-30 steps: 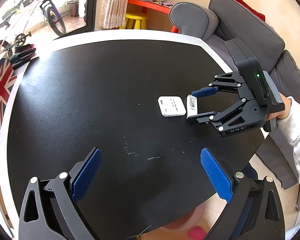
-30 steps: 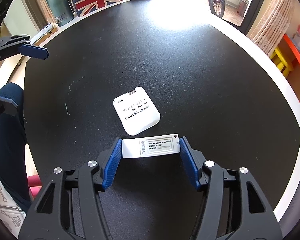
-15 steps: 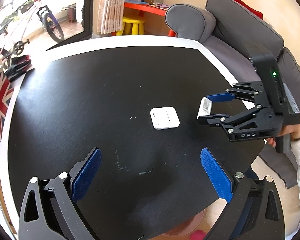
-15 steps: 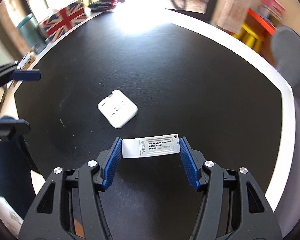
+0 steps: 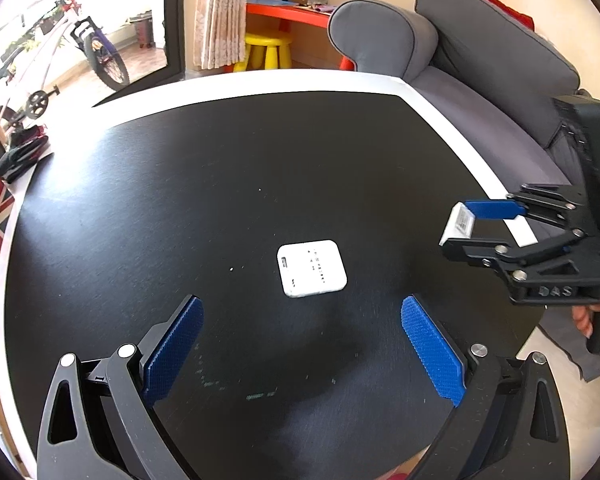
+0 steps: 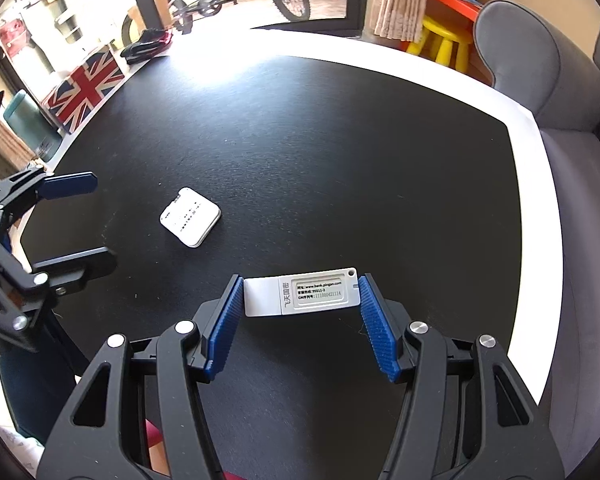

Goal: Collect trash
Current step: 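Grasp the white card with the left tool while the right holds the USB stick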

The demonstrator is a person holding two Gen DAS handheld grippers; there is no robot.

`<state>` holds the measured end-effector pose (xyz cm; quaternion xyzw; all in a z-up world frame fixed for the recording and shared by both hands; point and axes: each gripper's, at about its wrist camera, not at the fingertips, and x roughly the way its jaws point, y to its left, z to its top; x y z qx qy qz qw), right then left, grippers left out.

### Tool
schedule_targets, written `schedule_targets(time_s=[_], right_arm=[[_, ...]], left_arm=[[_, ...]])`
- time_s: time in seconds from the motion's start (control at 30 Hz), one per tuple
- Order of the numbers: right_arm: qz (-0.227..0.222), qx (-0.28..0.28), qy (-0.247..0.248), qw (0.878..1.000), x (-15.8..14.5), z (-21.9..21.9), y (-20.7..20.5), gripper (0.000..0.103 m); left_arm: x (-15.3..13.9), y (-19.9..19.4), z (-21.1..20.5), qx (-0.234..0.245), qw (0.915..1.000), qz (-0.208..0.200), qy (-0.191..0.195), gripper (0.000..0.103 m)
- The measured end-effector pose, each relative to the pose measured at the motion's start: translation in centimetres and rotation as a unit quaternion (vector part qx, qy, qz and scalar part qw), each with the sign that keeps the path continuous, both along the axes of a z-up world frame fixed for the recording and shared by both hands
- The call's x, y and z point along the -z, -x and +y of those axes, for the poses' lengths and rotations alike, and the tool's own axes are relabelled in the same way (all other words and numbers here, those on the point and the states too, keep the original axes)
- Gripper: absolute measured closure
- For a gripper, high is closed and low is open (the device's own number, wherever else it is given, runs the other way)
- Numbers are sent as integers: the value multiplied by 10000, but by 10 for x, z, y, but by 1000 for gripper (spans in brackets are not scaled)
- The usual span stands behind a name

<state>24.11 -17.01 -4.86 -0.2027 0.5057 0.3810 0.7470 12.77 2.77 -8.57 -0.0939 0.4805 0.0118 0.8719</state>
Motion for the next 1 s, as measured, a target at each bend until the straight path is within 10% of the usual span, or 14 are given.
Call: schedule_targets(time_s=[0.67, 1.0], right_arm=[[48, 309, 0, 9995, 5, -23, -11, 45], [66, 286, -51, 9996, 7, -22, -11, 45]], left_arm=[[39, -35, -14, -502, 9971, 234, -527, 9], [43, -36, -19, -476, 9960, 232, -719, 43]])
